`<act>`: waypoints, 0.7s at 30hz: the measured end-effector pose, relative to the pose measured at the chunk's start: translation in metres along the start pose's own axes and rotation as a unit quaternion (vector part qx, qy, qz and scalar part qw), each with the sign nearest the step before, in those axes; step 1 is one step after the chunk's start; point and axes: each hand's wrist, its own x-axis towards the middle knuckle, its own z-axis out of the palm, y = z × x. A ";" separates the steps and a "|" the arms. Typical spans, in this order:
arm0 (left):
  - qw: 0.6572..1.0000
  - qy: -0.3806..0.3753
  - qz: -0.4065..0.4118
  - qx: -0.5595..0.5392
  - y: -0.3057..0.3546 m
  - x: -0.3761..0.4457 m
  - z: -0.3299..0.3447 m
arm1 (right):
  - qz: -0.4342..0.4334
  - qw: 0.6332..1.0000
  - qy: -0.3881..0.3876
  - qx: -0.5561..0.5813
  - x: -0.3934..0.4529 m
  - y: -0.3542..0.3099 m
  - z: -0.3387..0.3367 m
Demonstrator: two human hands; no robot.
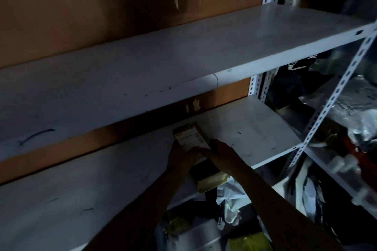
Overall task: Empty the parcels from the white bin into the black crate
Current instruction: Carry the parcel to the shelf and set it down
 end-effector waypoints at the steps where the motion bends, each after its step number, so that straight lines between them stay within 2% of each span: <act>1: 1.000 0.004 -0.001 -0.011 -0.002 0.000 0.001 | 0.000 1.000 -0.001 0.024 0.001 0.002 0.001; 5: 0.999 0.018 0.007 -0.046 -0.010 -0.005 0.005 | 0.037 0.977 -0.013 0.210 0.007 0.012 0.008; 10: 0.995 -0.003 0.043 -0.089 0.001 -0.008 0.011 | 0.027 0.946 0.004 0.323 -0.004 0.013 0.008; 16: 0.986 -0.072 0.073 -0.135 0.022 -0.020 0.020 | 0.011 0.929 0.088 0.359 -0.033 0.007 -0.003; 21: 0.971 -0.133 0.106 -0.166 0.030 -0.035 0.031 | -0.011 0.906 0.200 0.372 -0.076 -0.005 -0.006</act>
